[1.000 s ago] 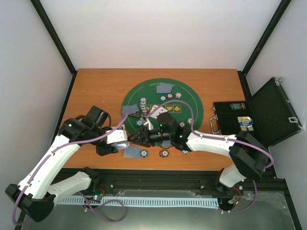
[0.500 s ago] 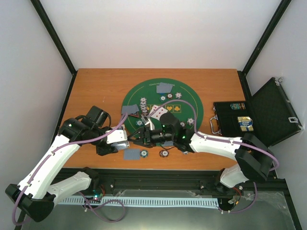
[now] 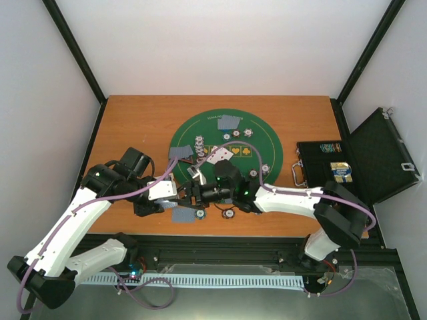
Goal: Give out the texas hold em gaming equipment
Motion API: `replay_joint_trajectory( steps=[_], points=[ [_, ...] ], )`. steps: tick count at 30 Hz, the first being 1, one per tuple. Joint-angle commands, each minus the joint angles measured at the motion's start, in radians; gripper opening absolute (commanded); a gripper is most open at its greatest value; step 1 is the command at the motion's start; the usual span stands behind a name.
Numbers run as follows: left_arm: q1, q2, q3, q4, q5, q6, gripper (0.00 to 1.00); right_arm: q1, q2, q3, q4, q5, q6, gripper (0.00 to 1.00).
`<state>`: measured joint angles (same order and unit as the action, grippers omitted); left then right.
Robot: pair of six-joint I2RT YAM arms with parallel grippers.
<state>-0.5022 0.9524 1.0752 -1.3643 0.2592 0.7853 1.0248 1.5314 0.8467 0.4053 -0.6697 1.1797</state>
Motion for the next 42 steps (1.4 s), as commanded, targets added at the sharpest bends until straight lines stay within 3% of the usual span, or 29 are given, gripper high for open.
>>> replay_joint_trajectory(
  steps=[1,13,24,32,36,42],
  points=[
    [-0.001,-0.008,0.036,-0.014,0.025,-0.004,0.52,0.031,0.064,0.052,0.1,-0.015,0.032,0.8],
    [-0.001,-0.008,0.043,-0.019,0.032,-0.009,0.52,0.054,0.251,0.121,0.198,-0.051,0.105,0.7],
    [-0.001,-0.011,0.059,-0.026,0.044,-0.011,0.52,-0.029,0.116,-0.032,0.041,-0.025,0.003,0.58],
    [-0.001,-0.012,0.046,-0.024,0.031,-0.01,0.52,-0.03,0.065,-0.018,0.026,-0.01,-0.004,0.4],
    [-0.001,-0.013,0.038,-0.022,0.023,-0.009,0.52,-0.031,0.03,0.002,-0.017,0.005,-0.017,0.26],
    [-0.001,-0.014,0.025,-0.016,0.021,-0.007,0.52,-0.037,-0.014,0.023,-0.085,0.019,-0.047,0.16]
  ],
)
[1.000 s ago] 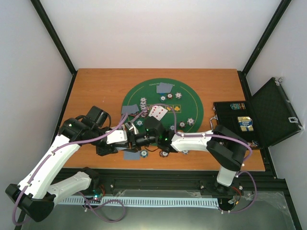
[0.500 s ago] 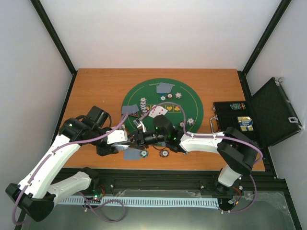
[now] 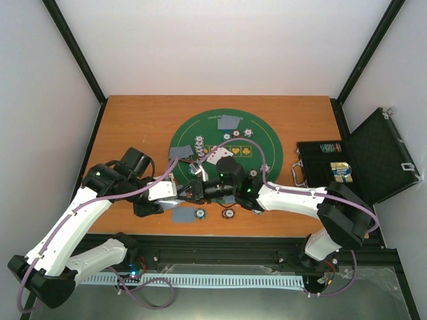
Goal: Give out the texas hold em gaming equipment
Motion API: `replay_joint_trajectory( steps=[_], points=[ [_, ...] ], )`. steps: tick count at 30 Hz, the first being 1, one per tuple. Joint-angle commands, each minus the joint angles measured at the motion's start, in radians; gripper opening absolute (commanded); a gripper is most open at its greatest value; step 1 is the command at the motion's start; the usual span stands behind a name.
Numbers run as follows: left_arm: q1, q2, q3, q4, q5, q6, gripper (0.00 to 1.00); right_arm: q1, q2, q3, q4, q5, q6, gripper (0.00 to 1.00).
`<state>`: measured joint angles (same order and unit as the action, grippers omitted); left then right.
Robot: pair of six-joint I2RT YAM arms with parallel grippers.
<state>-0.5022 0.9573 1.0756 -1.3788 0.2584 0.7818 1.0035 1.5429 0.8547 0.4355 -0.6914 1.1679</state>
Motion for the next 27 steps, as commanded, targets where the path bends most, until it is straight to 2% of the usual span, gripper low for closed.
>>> replay_joint_trajectory(
  steps=[1,4,8,13,20,23,26,27],
  points=[
    [0.0,-0.019,0.024,-0.001,0.022,-0.005,0.52,-0.017,-0.03,0.015,-0.122,0.041,-0.039,0.15],
    [0.0,-0.019,0.023,-0.002,0.021,-0.003,0.52,-0.022,-0.041,0.013,-0.146,0.042,-0.048,0.12],
    [-0.001,-0.023,0.023,-0.003,0.016,-0.001,0.52,-0.027,-0.057,0.015,-0.172,0.043,-0.057,0.03],
    [-0.001,-0.025,0.021,-0.006,0.013,0.0,0.52,-0.066,-0.092,0.034,-0.28,0.041,-0.111,0.03],
    [-0.001,-0.029,0.025,-0.019,0.012,-0.001,0.52,-0.281,-0.103,0.218,-0.785,0.12,-0.454,0.03],
    [-0.001,-0.03,0.026,-0.022,0.011,-0.001,0.52,-0.357,-0.027,0.38,-0.979,0.257,-0.663,0.03],
    [-0.001,-0.026,0.026,-0.022,0.014,-0.005,0.52,-0.362,0.109,0.555,-1.171,0.552,-0.85,0.03],
    [-0.001,-0.025,0.029,-0.024,0.016,-0.007,0.52,-0.359,0.162,0.608,-1.213,0.716,-0.897,0.03]
  ],
)
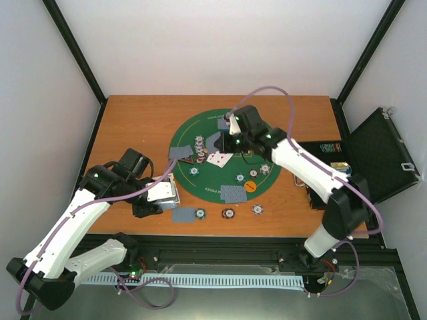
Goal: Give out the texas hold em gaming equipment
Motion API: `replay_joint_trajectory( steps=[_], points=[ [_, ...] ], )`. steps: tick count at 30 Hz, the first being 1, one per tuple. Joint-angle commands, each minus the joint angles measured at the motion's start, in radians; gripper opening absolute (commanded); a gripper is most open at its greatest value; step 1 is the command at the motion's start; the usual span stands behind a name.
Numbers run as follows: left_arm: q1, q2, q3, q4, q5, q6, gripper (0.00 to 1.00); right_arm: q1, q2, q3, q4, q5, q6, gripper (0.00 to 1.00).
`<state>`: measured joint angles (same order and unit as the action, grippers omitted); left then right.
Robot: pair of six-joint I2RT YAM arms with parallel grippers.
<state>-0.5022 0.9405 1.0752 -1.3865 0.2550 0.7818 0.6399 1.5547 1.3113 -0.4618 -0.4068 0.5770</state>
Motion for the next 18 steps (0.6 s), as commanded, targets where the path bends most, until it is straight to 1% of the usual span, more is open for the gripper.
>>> replay_joint_trajectory(
  steps=[1,2,5,7,9,11,13,18],
  points=[
    [-0.001,-0.005,0.032,-0.019,0.022,-0.009,0.52,0.007,0.204,0.201,-0.352,0.51,-0.342,0.03],
    [-0.001,-0.003,0.036,-0.022,0.025,-0.012,0.52,0.01,0.258,0.244,-0.377,0.651,-0.375,0.03],
    [-0.001,-0.002,0.044,-0.029,0.032,-0.017,0.52,0.042,0.373,0.319,-0.391,0.94,-0.478,0.03],
    [-0.001,-0.003,0.046,-0.033,0.031,-0.017,0.52,0.072,0.43,0.347,-0.37,1.085,-0.536,0.03],
    [-0.001,-0.003,0.044,-0.034,0.028,-0.014,0.52,0.107,0.462,0.34,-0.314,1.201,-0.61,0.03],
    [-0.001,-0.003,0.041,-0.033,0.028,-0.013,0.52,0.135,0.491,0.332,-0.259,1.259,-0.673,0.03],
    [-0.001,-0.005,0.04,-0.033,0.028,-0.016,0.52,0.147,0.521,0.323,-0.22,1.279,-0.709,0.03],
    [-0.001,-0.009,0.042,-0.037,0.022,-0.017,0.52,0.181,0.583,0.276,-0.18,1.234,-0.707,0.03]
  ],
)
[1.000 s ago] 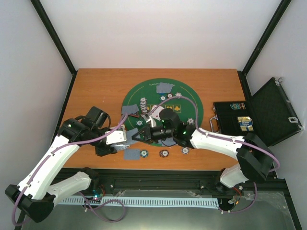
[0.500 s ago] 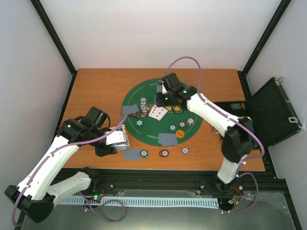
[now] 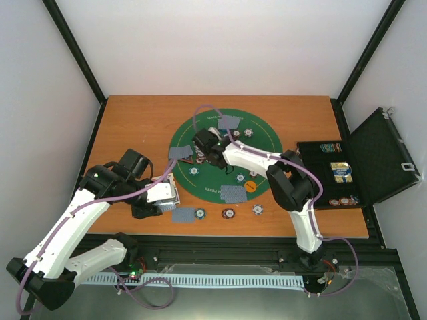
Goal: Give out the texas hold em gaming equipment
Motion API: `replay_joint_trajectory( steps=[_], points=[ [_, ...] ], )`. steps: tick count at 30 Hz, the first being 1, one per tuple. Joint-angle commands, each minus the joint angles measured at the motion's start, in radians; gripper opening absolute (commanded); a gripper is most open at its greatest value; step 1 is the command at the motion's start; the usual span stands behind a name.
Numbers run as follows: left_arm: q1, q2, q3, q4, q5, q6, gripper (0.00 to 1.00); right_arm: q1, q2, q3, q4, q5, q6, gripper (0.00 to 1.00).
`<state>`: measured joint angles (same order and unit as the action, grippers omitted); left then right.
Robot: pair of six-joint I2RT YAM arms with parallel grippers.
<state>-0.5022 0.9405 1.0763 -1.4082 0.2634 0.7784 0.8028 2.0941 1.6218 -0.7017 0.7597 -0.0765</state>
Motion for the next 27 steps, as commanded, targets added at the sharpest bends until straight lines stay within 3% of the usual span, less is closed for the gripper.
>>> replay_joint_trajectory(
  steps=[1,3,6,12,17,21,27],
  points=[
    [-0.001,-0.012,0.04,-0.018,0.012,-0.013,0.52,0.025,0.049,-0.051,0.067,0.051,-0.048,0.03],
    [-0.001,-0.015,0.04,-0.019,0.009,-0.011,0.52,0.035,0.063,-0.068,0.062,0.029,-0.027,0.04],
    [-0.001,-0.014,0.046,-0.025,0.01,-0.017,0.52,0.042,0.069,-0.074,0.036,-0.005,0.005,0.13],
    [-0.001,-0.019,0.055,-0.031,0.007,-0.016,0.52,0.045,-0.051,-0.109,0.019,-0.179,0.094,0.46],
    [-0.001,-0.014,0.063,-0.031,0.012,-0.021,0.52,0.044,-0.23,-0.171,0.054,-0.45,0.208,0.67],
    [-0.001,-0.019,0.062,-0.029,0.011,-0.021,0.52,0.014,-0.402,-0.274,0.11,-0.703,0.376,0.74],
    [-0.001,-0.02,0.056,-0.014,0.01,-0.022,0.52,0.0,-0.637,-0.606,0.491,-1.219,0.785,0.86]
  ],
)
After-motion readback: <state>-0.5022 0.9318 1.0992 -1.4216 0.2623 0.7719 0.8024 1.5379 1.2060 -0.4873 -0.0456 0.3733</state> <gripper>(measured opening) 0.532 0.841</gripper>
